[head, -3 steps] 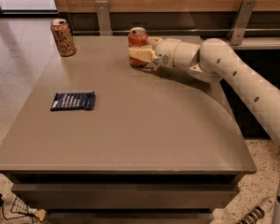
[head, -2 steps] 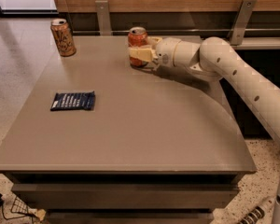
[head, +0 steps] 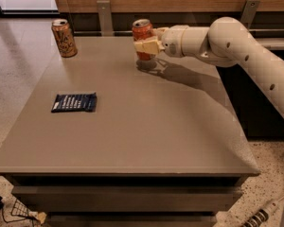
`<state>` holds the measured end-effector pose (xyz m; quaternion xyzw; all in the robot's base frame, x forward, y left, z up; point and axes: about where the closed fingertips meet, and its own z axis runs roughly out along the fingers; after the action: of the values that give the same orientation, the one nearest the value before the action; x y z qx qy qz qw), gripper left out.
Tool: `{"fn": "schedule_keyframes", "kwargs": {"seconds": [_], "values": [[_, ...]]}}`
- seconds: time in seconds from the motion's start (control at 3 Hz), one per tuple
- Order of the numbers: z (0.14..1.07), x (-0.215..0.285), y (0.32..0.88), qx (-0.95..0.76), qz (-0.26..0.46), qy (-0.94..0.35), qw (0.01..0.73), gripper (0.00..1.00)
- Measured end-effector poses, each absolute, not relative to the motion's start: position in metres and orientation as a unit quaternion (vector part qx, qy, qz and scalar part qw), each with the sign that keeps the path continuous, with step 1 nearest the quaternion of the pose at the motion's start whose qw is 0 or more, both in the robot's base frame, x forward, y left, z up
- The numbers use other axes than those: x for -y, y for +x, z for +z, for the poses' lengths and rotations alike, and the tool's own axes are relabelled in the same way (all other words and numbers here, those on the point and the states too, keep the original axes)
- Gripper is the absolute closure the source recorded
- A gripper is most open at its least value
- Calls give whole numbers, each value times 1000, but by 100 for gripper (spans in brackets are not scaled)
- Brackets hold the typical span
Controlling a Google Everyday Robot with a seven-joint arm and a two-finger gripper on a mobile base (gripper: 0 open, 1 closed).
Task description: Knock coke can over
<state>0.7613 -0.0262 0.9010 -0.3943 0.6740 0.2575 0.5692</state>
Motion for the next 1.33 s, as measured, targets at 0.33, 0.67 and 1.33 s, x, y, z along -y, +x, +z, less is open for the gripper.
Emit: {"fn": "schedule_keyframes", "kwargs": {"seconds": [0.33, 0.67, 1.33], "values": [[913, 36, 755, -692, 233, -412, 544, 100], [919, 45, 749, -711, 214, -426, 516, 100], [918, 61, 736, -753, 181, -442, 452, 100]]}}
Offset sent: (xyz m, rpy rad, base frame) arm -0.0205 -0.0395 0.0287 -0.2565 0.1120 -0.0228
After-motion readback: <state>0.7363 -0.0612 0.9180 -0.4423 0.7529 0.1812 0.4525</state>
